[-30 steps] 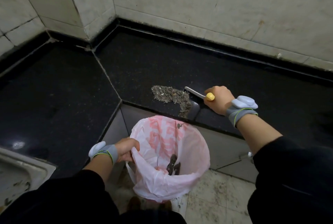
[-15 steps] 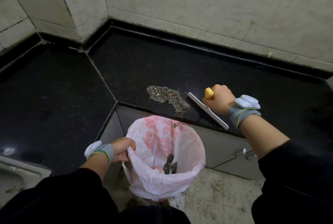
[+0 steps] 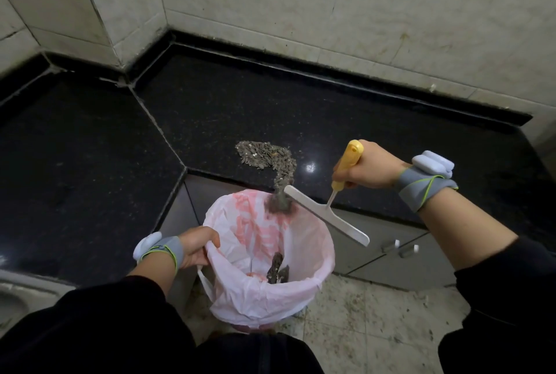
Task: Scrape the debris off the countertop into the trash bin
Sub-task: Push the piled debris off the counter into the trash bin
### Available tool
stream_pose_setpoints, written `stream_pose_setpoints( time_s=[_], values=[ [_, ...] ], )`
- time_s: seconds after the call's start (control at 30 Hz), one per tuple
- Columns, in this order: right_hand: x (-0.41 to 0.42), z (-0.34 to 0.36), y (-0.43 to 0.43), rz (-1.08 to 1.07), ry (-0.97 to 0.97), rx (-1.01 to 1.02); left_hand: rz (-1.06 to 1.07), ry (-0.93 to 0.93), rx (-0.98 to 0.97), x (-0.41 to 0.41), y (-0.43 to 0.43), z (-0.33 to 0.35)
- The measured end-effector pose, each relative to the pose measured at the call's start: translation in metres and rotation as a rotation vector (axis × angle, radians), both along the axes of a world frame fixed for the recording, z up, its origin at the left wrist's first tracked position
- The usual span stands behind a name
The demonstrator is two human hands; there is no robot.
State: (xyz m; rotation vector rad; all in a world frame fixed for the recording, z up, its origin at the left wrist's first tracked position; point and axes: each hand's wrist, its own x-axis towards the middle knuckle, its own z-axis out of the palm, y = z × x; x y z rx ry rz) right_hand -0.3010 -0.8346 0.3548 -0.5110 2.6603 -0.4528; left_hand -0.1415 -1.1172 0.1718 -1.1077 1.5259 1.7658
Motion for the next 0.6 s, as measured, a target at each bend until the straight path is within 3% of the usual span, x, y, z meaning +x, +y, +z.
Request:
stream_pose_setpoints(
  time_s=[0.33,0.6],
  values=[
    [-0.028,0.003,-0.027,-0.212,0.251,-0.027,0.014,0.005,-0.01,0.003,0.002,0.009],
    [-0.041,-0.038,-0.044,-0.077,0.273,0.123,0.064,0.014,-0.022,0.009,-0.015,0.001]
  ],
)
